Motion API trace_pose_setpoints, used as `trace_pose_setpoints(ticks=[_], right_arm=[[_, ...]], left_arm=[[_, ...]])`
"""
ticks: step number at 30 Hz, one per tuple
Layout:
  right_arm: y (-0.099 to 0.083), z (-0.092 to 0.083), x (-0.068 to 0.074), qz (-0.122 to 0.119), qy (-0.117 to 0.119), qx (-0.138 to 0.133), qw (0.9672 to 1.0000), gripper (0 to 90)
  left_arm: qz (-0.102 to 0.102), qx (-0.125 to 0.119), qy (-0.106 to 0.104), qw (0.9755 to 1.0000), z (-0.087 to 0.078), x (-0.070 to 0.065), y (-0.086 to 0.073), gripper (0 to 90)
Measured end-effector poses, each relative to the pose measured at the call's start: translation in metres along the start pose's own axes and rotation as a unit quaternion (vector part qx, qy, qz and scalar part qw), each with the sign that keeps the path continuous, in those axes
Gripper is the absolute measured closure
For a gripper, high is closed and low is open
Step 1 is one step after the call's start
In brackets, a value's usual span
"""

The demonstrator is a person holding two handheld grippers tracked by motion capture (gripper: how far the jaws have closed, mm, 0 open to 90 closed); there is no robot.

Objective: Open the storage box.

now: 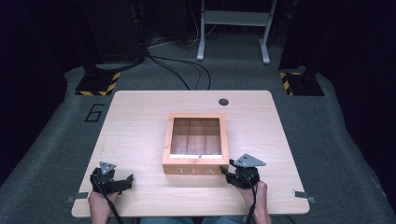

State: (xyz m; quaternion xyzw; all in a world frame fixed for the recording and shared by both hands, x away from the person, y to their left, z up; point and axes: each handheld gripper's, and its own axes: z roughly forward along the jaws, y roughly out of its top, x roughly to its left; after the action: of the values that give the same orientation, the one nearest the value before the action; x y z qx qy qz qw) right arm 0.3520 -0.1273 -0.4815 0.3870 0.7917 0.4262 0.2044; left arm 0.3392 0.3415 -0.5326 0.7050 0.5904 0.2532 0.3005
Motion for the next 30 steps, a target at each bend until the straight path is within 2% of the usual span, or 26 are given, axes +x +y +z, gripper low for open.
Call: trace_pose_setpoints(ticks=[5, 30], right_arm=[[-0.0005, -0.0005, -0.0006, -0.007, 0.002, -0.002, 1.0, 53.4], [0.0023, -0.0058, 0.0003, 0.006, -0.005, -0.028, 0.9996, 57.0]], left_arm=[[-0.001, 0.002, 0.0, 1.0, -0.0003, -0.0001, 0.0, 0.0], [0.0, 0.0, 0.001, 1.0, 0.0, -0.0002, -0.0002, 0.0]])
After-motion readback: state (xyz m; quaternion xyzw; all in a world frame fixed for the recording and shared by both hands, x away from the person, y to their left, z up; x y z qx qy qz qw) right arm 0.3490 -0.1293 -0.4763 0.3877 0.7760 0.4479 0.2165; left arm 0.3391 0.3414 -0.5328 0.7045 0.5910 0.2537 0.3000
